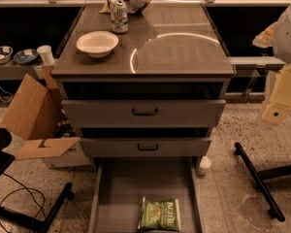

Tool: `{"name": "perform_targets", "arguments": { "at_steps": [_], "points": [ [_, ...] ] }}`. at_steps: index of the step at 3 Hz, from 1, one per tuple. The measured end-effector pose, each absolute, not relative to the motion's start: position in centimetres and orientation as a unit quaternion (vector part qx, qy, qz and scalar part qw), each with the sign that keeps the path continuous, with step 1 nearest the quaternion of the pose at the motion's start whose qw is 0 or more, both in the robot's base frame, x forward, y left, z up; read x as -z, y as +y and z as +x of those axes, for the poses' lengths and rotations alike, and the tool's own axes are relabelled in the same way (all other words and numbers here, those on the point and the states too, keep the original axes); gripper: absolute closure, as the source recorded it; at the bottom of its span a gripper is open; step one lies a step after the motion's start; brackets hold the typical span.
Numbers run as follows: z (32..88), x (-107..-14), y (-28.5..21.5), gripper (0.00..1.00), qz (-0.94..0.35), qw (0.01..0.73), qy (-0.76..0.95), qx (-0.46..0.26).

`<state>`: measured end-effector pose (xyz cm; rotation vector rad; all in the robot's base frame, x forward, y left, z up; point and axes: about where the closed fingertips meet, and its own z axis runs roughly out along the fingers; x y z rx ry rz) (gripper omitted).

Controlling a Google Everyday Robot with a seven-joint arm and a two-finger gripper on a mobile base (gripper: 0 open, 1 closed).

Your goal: Pick green jalapeno chip bag from bottom drawer and place on counter

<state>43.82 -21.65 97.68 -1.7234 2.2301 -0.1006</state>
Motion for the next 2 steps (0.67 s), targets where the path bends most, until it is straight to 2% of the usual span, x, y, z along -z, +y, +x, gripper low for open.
{"name": "perform_targets", "arguments": {
  "at_steps": [2],
  "points": [
    [43.85, -98.10, -21.39, 0.00, -0.601, 0.174, 0.779, 0.039]
  ]
}}
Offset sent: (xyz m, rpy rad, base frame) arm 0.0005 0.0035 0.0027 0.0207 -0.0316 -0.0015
